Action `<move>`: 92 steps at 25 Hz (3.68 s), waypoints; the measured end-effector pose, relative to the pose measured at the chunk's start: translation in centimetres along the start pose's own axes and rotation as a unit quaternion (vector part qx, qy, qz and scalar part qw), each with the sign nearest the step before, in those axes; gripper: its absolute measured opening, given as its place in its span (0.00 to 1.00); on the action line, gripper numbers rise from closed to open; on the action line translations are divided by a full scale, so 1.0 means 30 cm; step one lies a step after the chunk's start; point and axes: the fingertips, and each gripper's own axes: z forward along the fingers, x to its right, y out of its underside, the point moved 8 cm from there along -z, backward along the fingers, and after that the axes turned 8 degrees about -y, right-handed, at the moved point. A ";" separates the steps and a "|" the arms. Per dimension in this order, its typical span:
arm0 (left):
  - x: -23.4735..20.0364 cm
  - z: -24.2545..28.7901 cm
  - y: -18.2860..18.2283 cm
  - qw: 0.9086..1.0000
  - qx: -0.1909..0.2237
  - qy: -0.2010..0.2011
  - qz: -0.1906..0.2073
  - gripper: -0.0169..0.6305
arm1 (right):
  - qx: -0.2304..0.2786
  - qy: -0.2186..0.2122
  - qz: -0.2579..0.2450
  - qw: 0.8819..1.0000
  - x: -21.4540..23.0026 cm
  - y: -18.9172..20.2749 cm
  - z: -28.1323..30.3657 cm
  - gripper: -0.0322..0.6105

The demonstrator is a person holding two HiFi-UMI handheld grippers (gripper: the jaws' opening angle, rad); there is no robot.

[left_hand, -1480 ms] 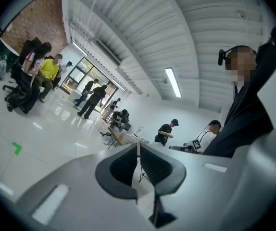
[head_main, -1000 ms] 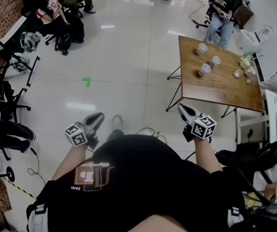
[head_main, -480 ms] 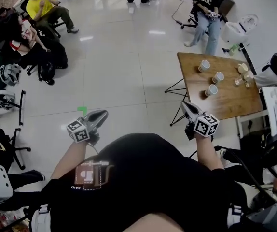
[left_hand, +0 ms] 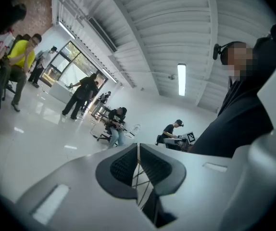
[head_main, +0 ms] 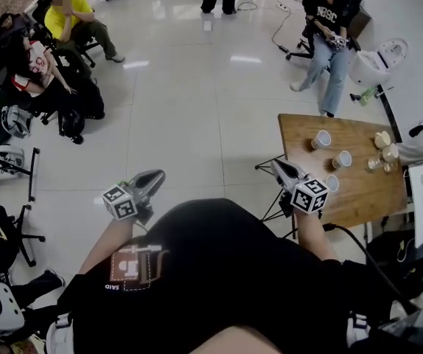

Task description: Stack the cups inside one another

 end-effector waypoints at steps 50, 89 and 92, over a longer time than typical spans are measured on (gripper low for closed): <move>-0.786 0.858 -0.431 0.953 -0.175 0.246 0.011 0.05 | 0.046 0.235 0.096 0.966 0.150 -0.149 0.430 0.07; 0.646 2.310 0.081 0.634 -0.381 0.662 0.121 0.10 | 0.214 0.627 0.235 0.711 0.182 0.212 -0.556 0.21; 0.686 2.284 0.114 0.644 -0.385 0.652 0.114 0.07 | 0.200 0.621 0.235 0.721 0.174 0.254 -0.568 0.23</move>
